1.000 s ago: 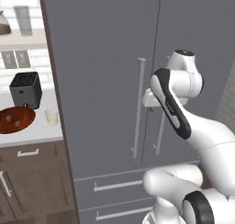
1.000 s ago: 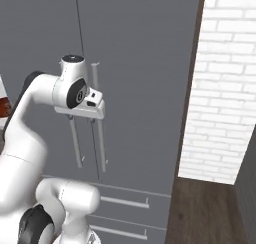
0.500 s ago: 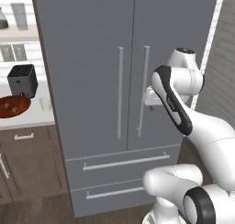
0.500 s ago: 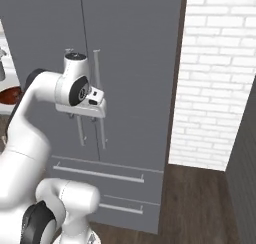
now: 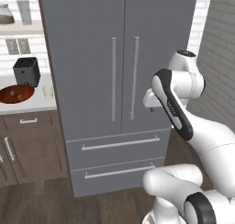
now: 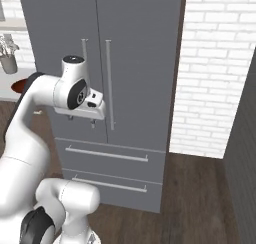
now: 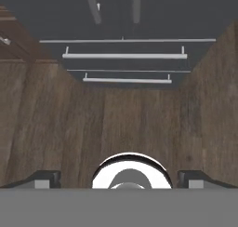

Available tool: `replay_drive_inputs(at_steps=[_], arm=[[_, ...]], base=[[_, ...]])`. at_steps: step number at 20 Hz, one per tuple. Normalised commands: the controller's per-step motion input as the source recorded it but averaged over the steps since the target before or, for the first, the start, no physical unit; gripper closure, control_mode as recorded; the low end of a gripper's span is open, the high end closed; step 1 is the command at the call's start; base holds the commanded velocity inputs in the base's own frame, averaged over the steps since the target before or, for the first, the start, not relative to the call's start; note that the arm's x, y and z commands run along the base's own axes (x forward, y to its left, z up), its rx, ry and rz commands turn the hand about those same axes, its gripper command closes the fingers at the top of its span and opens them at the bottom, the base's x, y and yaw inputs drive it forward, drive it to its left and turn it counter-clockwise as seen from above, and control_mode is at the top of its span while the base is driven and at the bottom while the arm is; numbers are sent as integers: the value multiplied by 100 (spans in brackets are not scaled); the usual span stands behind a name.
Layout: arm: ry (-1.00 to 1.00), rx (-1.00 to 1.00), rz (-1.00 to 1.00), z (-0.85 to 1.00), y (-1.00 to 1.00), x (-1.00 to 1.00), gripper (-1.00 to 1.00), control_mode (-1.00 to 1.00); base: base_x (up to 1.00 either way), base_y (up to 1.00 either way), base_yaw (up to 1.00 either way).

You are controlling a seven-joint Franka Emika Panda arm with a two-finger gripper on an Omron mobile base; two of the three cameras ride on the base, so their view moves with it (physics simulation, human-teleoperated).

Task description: Grab a lemon wedge from the fridge and one ice cube from the ice bowl, and put them in the glass of lemonade.

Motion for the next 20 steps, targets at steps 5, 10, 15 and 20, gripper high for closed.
replay_drive_inputs(at_steps=[5, 10, 15, 20], arm=[[0, 0, 0, 0, 0, 0, -100, 100], [0, 0, 0, 0, 0, 0, -100, 100], [-8, 0, 1, 20, 1, -7, -100, -100], [-48, -4, 1, 100, 9, -17, -100, -100]], base=[[1, 16, 0], [0, 2, 0], [-6, 8, 1], [0, 0, 0]])
